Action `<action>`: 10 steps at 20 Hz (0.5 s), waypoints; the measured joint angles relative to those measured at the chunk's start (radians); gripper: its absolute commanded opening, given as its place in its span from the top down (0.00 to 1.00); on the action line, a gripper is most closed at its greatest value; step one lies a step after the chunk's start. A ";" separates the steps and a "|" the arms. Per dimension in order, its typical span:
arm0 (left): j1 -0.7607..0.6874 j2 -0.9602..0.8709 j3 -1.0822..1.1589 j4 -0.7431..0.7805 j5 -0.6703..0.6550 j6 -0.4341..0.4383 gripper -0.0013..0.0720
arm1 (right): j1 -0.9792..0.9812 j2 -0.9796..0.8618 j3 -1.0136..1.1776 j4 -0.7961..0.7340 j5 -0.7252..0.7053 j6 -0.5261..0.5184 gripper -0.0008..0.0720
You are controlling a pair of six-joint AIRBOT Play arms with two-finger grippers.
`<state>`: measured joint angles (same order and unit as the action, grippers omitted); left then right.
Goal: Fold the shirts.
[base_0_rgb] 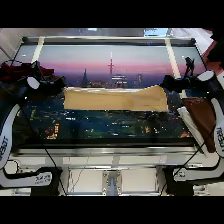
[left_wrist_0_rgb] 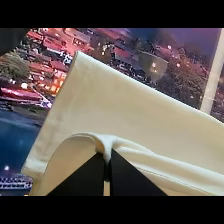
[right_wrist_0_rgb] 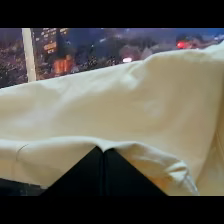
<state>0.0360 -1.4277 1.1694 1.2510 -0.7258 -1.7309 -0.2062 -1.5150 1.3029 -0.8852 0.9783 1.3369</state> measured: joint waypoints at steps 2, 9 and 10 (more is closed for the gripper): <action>-0.003 -0.062 0.027 0.002 0.016 0.001 0.97 | 0.016 -0.077 0.024 0.005 -0.043 0.003 0.95; -0.021 -0.131 0.109 -0.041 0.138 0.034 0.20 | 0.023 -0.178 0.048 0.008 -0.126 -0.010 0.36; -0.022 -0.132 0.131 -0.048 0.146 0.040 0.20 | 0.013 -0.167 0.049 0.010 -0.126 -0.015 0.35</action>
<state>0.0139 -1.5593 1.3006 1.2030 -0.5797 -1.6913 -0.1936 -1.6825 1.3521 -0.8753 0.8524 1.3216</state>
